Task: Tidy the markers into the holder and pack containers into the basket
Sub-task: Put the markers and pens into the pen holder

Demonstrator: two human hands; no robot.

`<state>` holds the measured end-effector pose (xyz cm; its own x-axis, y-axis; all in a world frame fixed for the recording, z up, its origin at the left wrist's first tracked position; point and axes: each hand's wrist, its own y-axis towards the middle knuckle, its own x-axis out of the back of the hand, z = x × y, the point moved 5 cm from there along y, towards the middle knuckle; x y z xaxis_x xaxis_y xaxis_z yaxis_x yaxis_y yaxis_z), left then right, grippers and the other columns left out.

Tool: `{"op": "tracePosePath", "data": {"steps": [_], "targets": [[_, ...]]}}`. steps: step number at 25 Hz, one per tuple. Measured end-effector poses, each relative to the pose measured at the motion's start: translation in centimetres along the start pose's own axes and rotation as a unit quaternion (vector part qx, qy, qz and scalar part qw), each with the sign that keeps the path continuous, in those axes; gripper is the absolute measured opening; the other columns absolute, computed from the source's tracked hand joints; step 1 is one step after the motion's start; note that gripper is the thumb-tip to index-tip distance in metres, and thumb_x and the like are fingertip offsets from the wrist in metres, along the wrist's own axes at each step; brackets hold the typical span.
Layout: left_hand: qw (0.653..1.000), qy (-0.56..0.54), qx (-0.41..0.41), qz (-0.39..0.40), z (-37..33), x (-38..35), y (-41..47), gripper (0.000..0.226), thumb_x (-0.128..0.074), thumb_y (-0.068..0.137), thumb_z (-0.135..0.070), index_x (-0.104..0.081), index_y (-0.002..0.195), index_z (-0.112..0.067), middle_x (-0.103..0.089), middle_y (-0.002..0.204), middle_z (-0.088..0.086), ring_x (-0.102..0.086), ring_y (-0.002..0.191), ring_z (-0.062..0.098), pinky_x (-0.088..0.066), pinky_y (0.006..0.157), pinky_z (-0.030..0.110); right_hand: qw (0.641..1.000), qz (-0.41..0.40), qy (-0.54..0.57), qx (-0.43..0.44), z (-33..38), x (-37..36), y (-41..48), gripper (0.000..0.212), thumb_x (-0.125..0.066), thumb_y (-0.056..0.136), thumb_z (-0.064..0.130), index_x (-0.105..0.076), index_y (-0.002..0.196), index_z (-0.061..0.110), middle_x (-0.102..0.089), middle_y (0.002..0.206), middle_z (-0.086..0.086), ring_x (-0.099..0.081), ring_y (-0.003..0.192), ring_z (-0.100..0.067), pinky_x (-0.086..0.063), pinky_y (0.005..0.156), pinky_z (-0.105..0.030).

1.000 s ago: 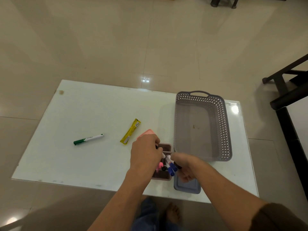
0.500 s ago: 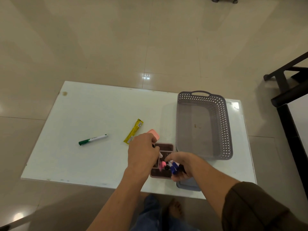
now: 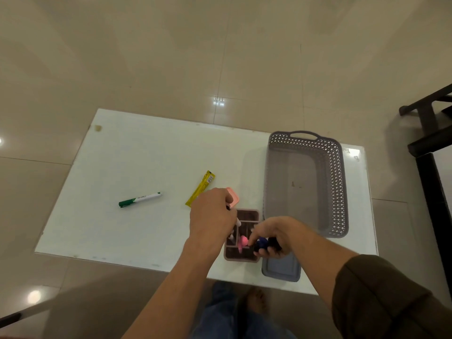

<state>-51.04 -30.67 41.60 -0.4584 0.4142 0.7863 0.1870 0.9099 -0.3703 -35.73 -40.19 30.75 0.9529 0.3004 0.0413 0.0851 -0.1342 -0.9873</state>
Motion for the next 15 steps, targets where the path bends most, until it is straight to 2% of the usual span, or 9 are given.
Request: {"op": "tracePosePath", "data": {"steps": [5,11,15], "targets": [[1.000,-0.012,-0.001,0.008,-0.6,0.0,0.4,0.026,-0.067,0.082,-0.016,-0.071,0.105,-0.025,-0.073,0.096,-0.008,-0.050,0.073,0.002,-0.029,0.057,0.010,0.999,-0.005,-0.033,-0.016,0.5,1.1,-0.3,0.028,-0.070,0.090,0.018,-0.059,0.109,0.000,-0.065,0.072,-0.010,-0.058,0.048,-0.013,-0.055,0.053,-0.021],[1.000,-0.005,0.009,0.005,-0.3,-0.2,0.7,0.026,-0.068,0.082,-0.018,-0.071,0.107,-0.026,-0.072,0.101,-0.009,-0.061,0.087,0.006,-0.037,0.072,0.017,0.998,-0.061,-0.018,0.003,1.5,0.6,0.6,0.036,-0.067,0.091,0.016,-0.053,0.122,0.004,-0.071,0.098,-0.018,-0.069,0.050,-0.021,-0.056,0.043,-0.026],[1.000,-0.006,0.018,0.007,0.2,-0.4,0.5,0.029,-0.070,0.084,-0.020,-0.071,0.112,-0.025,-0.073,0.104,-0.007,-0.065,0.096,0.010,-0.039,0.075,0.017,0.996,-0.084,0.011,0.020,1.6,0.5,-0.1,0.036,-0.069,0.092,0.020,-0.054,0.119,0.003,-0.071,0.099,-0.019,-0.068,0.045,-0.023,-0.053,0.039,-0.024]]}}
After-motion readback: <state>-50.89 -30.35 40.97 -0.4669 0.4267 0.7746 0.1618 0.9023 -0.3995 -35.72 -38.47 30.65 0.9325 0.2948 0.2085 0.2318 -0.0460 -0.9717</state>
